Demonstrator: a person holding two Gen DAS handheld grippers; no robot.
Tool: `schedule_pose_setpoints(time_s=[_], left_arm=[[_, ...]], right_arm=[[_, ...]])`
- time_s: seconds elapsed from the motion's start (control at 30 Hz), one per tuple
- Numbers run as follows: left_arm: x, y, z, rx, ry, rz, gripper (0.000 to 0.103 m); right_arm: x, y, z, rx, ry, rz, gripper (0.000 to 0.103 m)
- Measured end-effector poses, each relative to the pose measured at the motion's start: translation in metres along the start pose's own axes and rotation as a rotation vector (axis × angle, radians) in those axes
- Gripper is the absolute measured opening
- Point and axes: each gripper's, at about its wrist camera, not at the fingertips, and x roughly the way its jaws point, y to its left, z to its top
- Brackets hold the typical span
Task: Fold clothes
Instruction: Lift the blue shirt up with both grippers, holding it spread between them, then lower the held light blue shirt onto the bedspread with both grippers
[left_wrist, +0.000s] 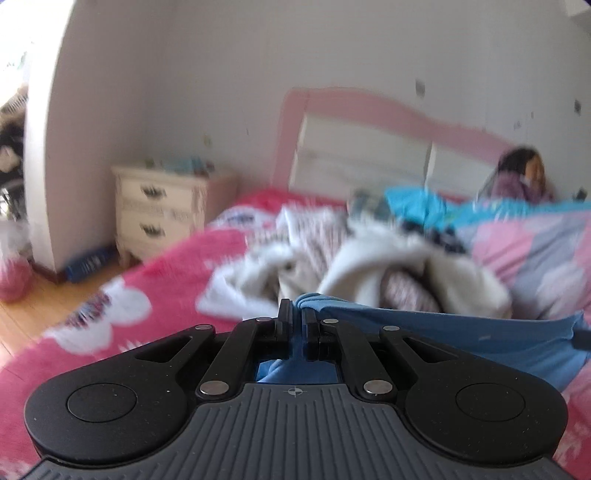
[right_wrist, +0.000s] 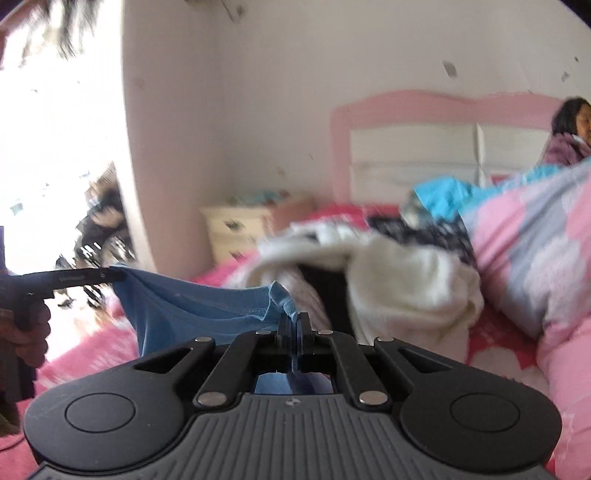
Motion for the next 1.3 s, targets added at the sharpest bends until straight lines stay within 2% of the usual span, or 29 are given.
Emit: schedule_pose_setpoints(time_s=[0.27,0.47,0.6,0.67,0.77,0.87,0.97,1.17,1.3], left_arm=[[-0.114,-0.010,0.049,-0.039,-0.238,0.024,0.003],[-0.230,-0.029,0.078,-0.021,-0.430,0.033,0.003],[-0.304,-0.043,0.093,-0.020,-0.557,0.001,0.003],[-0.327,-0.051,0.101,-0.008,-0.608,-0.023,0.003],[-0.350,-0.062,0.112,0.015,-0.671,-0.060,0.003],[-0.332,-0.071,0.118,0.044,-0.650,-0.071,0.003],[-0.279,-0.074,0.113,0.076,-0.559,-0.044,0.003],[-0.106,-0.052,0.080,0.034,-0.245,0.020,0.003],[0.018,-0.044,0.037,0.037,-0.030,0.093,0.003]], right_arm=[[-0.088,0.033,0.033,-0.011,-0.191,0.155,0.003],[-0.175,0.057,0.056,-0.013,-0.341,0.293,0.003],[-0.228,0.066,0.068,0.001,-0.415,0.370,0.003],[-0.247,0.070,0.075,-0.003,-0.441,0.382,0.003],[-0.253,0.071,0.080,-0.003,-0.450,0.342,0.003],[-0.232,0.061,0.075,0.010,-0.412,0.273,0.003],[-0.182,0.041,0.065,0.031,-0.313,0.196,0.003],[-0.049,-0.009,0.034,0.093,-0.092,0.079,0.003],[0.050,-0.043,-0.005,0.103,0.057,-0.019,0.003]])
